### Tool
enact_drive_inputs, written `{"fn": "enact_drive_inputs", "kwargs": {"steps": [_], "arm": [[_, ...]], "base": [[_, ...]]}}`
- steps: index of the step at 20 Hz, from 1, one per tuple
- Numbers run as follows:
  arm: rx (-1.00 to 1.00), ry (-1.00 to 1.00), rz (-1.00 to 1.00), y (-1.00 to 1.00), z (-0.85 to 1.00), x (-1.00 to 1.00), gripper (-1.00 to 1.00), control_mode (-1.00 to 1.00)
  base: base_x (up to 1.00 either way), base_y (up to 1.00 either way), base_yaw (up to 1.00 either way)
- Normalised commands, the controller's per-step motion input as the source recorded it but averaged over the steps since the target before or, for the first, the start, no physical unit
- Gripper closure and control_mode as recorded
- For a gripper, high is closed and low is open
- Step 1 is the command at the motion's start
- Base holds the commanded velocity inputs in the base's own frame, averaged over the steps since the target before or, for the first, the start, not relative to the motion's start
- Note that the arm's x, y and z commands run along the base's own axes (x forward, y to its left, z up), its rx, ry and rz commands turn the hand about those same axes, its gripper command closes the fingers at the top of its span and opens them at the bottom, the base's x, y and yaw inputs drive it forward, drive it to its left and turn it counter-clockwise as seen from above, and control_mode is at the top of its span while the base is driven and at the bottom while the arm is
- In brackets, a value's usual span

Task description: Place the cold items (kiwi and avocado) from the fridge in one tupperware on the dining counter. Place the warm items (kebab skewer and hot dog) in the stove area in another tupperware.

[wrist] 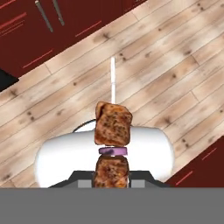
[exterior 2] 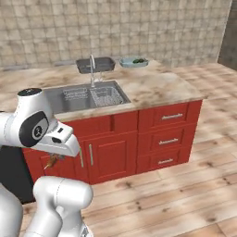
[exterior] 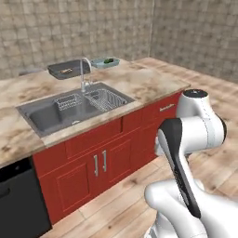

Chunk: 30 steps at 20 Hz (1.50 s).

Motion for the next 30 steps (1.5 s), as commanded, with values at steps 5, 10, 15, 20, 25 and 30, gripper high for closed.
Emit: {"fn": "enact_drive_inputs", "kwargs": {"steps": [5,10,15,20,25,30], "arm": [[0.0,0.0,0.0,0.0,0.0,0.0,1.0,1.0],[0.0,0.0,0.0,0.0,0.0,0.0,1.0,1.0],[0.0,0.0,0.0,0.0,0.0,0.0,1.0,1.0],[0.0,0.0,0.0,0.0,0.0,0.0,1.0,1.0],[0.0,0.0,0.0,0.0,0.0,0.0,1.0,1.0],[0.0,0.0,0.0,0.0,0.0,0.0,1.0,1.0]], "base": [[0.59,-0.37,-0.64],[0.51,-0.36,-0.66],[0.86,-0.17,-0.5],[1.0,0.0,-0.31],[1.0,0.0,-0.27],[1.0,0.05,-0.21]]}}
